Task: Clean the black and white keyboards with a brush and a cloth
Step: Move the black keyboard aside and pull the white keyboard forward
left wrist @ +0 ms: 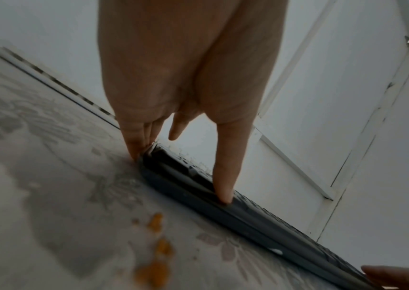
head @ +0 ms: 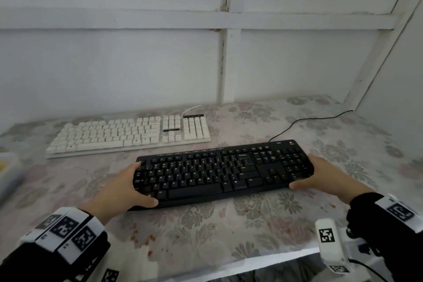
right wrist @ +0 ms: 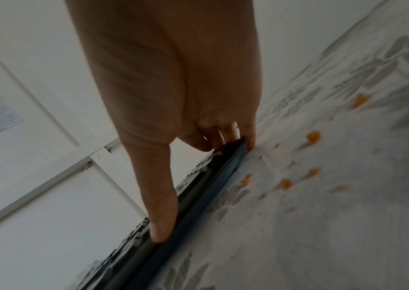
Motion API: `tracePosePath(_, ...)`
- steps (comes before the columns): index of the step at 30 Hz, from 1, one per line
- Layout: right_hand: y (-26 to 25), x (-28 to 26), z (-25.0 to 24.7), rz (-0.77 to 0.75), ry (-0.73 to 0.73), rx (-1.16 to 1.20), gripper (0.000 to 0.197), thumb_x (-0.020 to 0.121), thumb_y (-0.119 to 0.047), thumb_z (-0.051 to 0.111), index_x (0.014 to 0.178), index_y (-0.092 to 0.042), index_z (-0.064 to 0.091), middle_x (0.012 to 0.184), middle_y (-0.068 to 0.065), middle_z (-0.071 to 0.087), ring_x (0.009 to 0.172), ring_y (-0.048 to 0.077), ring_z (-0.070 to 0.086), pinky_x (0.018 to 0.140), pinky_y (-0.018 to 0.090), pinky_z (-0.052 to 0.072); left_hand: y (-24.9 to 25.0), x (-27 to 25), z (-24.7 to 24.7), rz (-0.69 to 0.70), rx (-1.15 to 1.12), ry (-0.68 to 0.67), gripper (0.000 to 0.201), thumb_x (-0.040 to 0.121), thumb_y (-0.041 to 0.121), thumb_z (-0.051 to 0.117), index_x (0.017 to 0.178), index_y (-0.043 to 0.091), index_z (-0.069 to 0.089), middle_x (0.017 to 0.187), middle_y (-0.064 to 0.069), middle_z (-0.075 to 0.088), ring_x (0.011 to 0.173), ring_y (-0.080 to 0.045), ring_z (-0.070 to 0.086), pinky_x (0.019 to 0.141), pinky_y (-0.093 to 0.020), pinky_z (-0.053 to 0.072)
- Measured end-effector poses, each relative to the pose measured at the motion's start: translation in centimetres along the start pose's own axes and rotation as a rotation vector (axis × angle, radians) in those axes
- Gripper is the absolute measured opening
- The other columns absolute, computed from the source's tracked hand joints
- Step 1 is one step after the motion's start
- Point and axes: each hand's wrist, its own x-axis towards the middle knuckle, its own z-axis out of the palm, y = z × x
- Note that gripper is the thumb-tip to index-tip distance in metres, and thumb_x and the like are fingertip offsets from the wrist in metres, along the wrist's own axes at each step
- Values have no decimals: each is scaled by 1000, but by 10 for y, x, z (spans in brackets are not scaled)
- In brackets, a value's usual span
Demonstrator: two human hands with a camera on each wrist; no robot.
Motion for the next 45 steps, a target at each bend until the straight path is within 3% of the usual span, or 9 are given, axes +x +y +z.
tracePosePath(4,7,6,-3,8,-1,5,49,63,-5,85,101,-19,57,102,-4,62,90,8,59,68,21,43,1,1,2,-10,32,27,114,55,18,92,149,18,26,142,-3,44,128,-23,43,106,-38,38)
tracePosePath(16,45,21,-48,-13,-2,46,53,60,-1,85,101,-24,62,97,-3,69,92,14,64,70,22,44,37,5,39,12,-20,25,112,60,19,90,150,15,24,149,-5,35,134,-24,36,109,-39,35)
tracePosePath(20,67,27,-76,-2,19,51,53,60,1,83,104,-21,64,96,-1,71,91,14,66,67,21,47,59,10,64,37,-65,-2,125,38,34,92,146,16,32,139,-3,46,125,-22,47,107,-44,40)
tracePosePath(25,88,41,-115,9,7,50,50,62,8,80,104,-13,64,94,4,71,87,15,66,64,19,45,91,10,103,99,-117,-28,67,55,5,89,105,30,54,108,6,63,98,-9,61,78,-21,49)
tracePosePath(29,103,53,-144,26,1,38,48,63,7,80,102,-16,63,96,3,69,86,11,62,64,20,43,115,13,126,119,-156,-44,66,52,3,89,101,30,55,106,4,65,99,-14,63,90,-36,51)
tracePosePath(31,109,59,-156,19,3,21,48,64,5,81,101,-20,63,96,0,69,86,8,62,65,19,42,128,16,137,137,-158,-50,63,57,0,87,97,34,51,104,8,62,97,-9,60,85,-30,49)
tracePosePath(35,122,76,-174,30,10,32,51,62,7,81,106,-12,63,100,3,68,90,14,63,68,23,45,147,29,149,86,-112,-49,72,53,9,90,111,30,52,112,6,61,104,-12,59,84,-28,49)
tracePosePath(39,131,100,-185,48,20,46,54,60,7,82,107,-11,63,100,6,69,92,18,64,72,26,47,157,56,155,67,8,-43,128,31,42,87,144,18,34,141,-1,47,128,-21,45,106,-43,41)
tracePosePath(45,131,135,-193,55,26,68,54,61,11,80,109,-6,62,98,6,69,86,13,62,65,23,45,184,85,156,36,23,-21,90,60,10,88,135,15,40,128,0,53,123,-23,48,103,-37,41)
